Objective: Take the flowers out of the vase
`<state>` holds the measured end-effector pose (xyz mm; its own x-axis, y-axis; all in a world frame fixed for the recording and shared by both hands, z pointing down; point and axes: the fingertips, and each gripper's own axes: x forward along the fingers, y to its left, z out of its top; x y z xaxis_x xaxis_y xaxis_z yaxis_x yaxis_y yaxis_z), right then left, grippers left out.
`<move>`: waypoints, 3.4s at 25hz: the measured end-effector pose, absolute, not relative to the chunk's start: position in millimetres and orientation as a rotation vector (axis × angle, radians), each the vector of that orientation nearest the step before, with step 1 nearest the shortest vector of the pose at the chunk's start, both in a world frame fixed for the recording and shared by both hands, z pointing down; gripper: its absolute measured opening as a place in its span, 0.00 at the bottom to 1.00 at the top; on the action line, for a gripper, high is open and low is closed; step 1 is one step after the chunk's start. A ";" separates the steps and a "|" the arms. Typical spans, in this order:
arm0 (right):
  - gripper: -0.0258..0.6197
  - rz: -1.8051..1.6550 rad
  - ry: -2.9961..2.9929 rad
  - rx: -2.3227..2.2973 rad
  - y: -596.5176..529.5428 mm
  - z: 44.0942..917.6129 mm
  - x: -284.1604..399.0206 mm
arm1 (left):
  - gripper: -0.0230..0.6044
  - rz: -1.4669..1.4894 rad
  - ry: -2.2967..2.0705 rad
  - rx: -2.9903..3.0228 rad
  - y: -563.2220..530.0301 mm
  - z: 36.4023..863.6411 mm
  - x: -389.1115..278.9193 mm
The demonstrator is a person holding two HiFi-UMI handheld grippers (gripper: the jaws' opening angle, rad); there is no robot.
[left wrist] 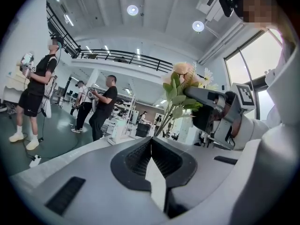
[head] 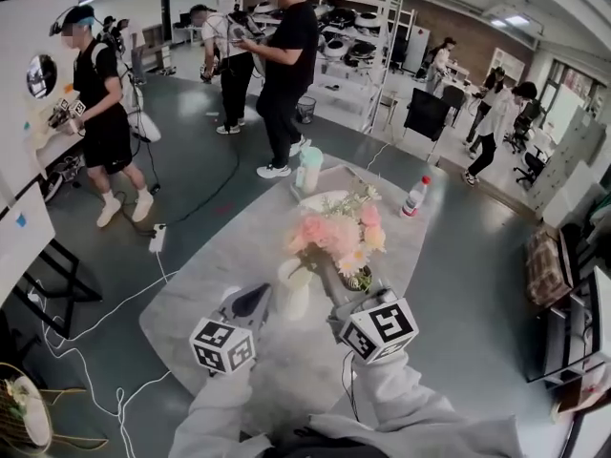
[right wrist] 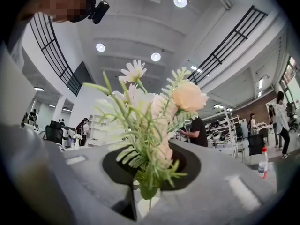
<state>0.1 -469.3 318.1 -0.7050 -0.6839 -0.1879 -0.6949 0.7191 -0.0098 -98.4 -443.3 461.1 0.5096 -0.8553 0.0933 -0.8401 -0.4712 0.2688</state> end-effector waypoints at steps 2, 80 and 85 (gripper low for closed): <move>0.18 0.110 2.722 -1.122 -461.8 309.4 3.6 | 0.04 -0.087 -1.422 2.492 -438.4 456.0 -97.7; 0.18 -0.387 2.865 -1.242 -239.0 514.3 -84.1 | 0.04 -0.067 -1.281 2.328 -217.8 567.9 -150.7; 0.18 -0.396 2.851 -1.238 -229.5 517.0 -78.9 | 0.04 -0.063 -1.275 2.334 -212.0 569.4 -146.1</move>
